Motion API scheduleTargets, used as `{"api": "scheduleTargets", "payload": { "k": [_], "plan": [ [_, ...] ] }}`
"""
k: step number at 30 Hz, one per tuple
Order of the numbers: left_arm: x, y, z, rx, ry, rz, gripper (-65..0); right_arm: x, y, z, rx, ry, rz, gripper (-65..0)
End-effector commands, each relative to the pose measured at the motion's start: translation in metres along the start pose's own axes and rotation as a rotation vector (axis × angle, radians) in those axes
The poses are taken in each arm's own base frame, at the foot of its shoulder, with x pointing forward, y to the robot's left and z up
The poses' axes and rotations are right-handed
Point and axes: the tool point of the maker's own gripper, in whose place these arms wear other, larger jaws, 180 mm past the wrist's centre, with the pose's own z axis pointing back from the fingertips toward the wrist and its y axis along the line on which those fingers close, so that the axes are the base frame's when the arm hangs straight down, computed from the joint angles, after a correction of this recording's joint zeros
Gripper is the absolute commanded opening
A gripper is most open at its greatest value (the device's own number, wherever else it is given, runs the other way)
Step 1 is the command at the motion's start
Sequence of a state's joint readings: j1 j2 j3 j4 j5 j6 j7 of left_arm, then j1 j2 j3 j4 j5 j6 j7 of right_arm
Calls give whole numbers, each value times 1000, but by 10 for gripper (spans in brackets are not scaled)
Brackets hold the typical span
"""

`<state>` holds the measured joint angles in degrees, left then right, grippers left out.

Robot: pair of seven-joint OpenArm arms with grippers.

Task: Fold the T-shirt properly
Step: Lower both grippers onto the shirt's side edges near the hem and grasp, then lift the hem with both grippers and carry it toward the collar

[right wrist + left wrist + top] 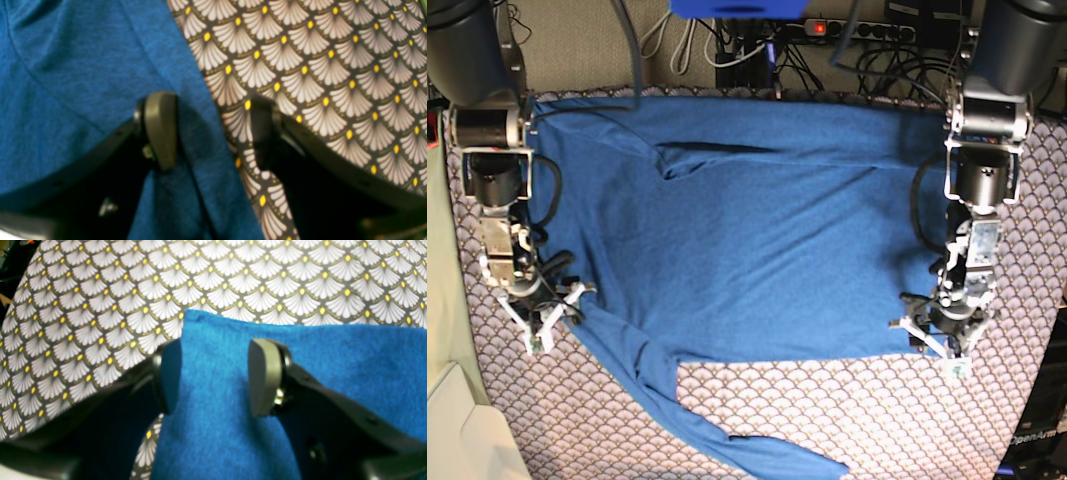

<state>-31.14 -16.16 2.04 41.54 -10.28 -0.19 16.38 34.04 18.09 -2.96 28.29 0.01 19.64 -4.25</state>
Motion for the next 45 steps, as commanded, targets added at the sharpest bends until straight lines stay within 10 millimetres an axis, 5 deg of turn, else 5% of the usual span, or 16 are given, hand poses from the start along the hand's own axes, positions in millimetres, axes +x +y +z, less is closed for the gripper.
{"api": "scheduleTargets", "payload": {
  "k": [1,9,15,23,45],
  "plan": [
    [31,6,0,14,-75,0,-334,28,-11,1,-20,-68,2,-385],
    [36,18,-11,43,-85,17,-334,17,-6,1,-12,-50,1,-648],
    [28,33,-21,86,-119,40,-333,10,-2,1,-6,-39,-1,-650],
    [20,17,-27,63,-102,-5,-333,2,-1,2,-4,-28,0,-650],
    [-15,31,-22,84,-46,-8,-333,3,-1,2,-4,-30,0,-650]
  ]
}}
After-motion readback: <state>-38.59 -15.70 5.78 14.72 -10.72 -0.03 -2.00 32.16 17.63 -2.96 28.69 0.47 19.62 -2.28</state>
